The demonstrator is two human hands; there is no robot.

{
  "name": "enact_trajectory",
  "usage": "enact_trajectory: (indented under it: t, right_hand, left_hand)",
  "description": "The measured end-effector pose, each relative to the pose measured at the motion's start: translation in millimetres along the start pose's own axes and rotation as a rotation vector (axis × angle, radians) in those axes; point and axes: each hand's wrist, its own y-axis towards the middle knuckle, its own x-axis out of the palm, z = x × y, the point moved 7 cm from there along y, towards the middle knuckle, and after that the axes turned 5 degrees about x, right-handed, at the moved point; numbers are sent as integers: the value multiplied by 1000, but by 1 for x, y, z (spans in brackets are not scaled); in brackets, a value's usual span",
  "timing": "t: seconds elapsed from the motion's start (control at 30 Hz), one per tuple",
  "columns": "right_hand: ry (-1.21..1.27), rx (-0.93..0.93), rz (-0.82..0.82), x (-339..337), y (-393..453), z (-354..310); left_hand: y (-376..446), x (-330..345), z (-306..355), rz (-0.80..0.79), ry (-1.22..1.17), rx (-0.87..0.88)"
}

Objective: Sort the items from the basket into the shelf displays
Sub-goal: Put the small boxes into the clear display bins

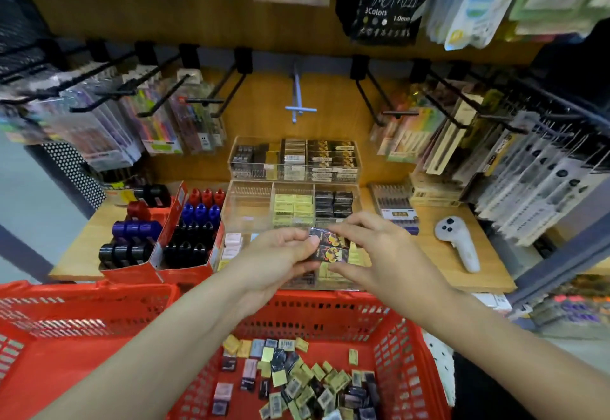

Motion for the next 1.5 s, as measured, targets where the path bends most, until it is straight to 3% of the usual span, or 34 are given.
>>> enact_trajectory:
  t: [0.17,0.2,0.33,0.47,0.53,0.77,1.0,1.2,1.5]
  right_hand:
    - [-137,8,31,1,60,26]
    - [-153,37,42,-1,73,36]
    - [-222,239,18,-9,127,92]
    - [-252,344,-98,4,170,127]
    - [-259,362,-123,11,185,133]
    - [-191,461,-255,23,215,147]
    - [-160,467,-133,29,225,142]
    - [-108,438,110,22,213,155]
    - [-106,548,196,35,229,167]
  left_hand:
    - [52,-4,25,58,-14,-1]
    - [64,-8,31,83,90,33]
    - [113,-18,68,144,949,402]
    - [170,-6,56,-21,1436,449]
    - [191,-4,50,-58,1543,445]
    - [212,-10,46,-91,1639,452]
    - [209,-9,47,-107,1632,425]
    - [211,-8,46,-90,1619,416]
    - [218,-12,45,-88,1570,408]
